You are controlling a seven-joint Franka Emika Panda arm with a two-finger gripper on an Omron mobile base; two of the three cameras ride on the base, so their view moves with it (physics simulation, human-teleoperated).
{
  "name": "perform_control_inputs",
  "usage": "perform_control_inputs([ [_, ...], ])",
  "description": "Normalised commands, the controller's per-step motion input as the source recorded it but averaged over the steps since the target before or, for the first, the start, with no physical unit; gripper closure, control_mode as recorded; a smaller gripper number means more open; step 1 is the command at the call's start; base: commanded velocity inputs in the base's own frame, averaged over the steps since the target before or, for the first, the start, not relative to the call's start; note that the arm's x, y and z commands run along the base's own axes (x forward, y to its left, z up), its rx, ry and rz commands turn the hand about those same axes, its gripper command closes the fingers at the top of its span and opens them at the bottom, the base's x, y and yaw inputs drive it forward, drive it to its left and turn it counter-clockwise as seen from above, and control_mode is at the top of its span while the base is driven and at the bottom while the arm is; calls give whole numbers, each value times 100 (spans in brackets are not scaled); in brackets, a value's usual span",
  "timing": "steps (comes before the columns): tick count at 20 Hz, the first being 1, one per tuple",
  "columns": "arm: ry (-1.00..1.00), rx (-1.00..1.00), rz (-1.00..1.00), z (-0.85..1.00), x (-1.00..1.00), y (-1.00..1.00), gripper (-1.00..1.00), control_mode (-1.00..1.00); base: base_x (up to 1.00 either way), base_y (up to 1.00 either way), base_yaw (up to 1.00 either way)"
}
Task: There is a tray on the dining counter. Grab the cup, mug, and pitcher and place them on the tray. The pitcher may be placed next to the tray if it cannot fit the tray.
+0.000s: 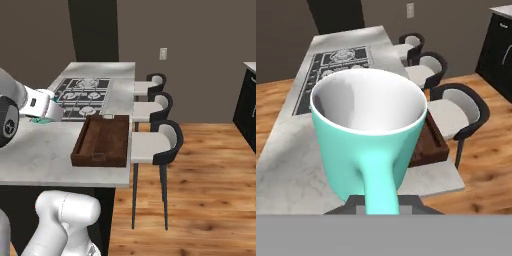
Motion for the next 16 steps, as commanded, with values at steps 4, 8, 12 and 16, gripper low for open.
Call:
perform_control_inputs([
  [4, 27, 4, 40, -27, 67, -11, 100, -100, 0, 0, 0],
  [8, 28, 6, 31, -30, 81, -10, 100, -100, 0, 0, 0],
  [12, 10, 1, 20, -26, 61, 0, 100, -100, 0, 0, 0],
  [16, -1, 0, 2, -23, 59, 11, 100, -100, 0, 0, 0],
])
